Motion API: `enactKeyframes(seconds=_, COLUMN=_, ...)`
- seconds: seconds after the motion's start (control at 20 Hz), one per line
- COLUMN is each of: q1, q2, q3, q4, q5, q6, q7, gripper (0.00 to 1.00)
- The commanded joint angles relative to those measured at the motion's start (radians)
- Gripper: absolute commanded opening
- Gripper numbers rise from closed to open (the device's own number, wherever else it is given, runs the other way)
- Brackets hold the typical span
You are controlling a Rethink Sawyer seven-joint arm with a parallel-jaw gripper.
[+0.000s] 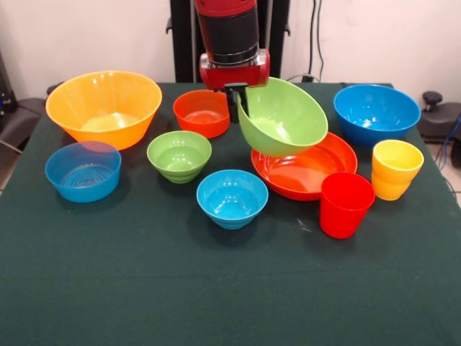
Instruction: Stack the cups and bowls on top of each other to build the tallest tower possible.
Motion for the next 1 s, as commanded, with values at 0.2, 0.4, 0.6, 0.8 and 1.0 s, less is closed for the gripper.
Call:
enactKeyframes(seconds=0.2, q1=0.043, q2=-0.012, q3=0.019, q4=-0.072, q5=0.006, q6=0.026, q7=0.069, gripper=0.0)
enactKeyframes(seconds=0.4, q1=0.046, q2=0.03, q3=0.008, q4=-0.095, q5=-0.013, q6=-0.009, q7=0.067, gripper=0.0)
enactKeyframes(seconds=0.6, q1=0.041, q2=0.048, q3=0.008, q4=-0.105, q5=-0.021, q6=-0.02, q7=0.059, gripper=0.0)
enactKeyframes(seconds=0.8, q1=0.05, q2=0.041, q3=0.006, q4=-0.104, q5=-0.015, q6=-0.014, q7=0.068, gripper=0.0)
enactKeyframes(seconds=1.0, q1=0.046, q2=0.036, q3=0.007, q4=-0.099, q5=-0.015, q6=-0.012, q7=0.066, gripper=0.0)
